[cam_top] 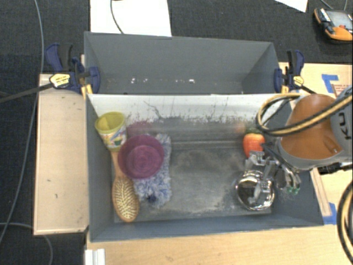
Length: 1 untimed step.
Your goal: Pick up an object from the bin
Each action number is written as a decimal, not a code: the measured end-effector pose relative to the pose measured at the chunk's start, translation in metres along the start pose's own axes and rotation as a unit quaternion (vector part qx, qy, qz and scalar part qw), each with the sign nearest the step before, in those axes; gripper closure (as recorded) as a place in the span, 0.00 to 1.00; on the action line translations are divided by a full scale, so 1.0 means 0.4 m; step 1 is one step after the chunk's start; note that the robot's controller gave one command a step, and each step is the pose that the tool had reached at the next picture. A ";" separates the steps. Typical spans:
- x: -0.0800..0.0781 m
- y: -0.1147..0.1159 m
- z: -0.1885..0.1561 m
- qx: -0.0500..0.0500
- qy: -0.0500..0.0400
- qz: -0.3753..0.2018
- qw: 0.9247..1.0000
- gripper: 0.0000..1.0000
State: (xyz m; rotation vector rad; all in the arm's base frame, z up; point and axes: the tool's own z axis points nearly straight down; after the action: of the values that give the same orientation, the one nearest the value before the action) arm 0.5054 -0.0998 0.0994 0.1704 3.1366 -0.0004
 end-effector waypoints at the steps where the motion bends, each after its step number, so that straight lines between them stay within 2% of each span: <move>1: 0.034 -0.131 0.071 0.003 -0.018 -0.030 0.999 0.00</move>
Offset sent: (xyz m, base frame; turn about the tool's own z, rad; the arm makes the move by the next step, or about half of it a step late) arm -0.0027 -0.0349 -0.0294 0.1184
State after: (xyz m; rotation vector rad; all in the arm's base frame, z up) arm 0.4863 -0.1505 0.0709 0.0763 3.1043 -0.0123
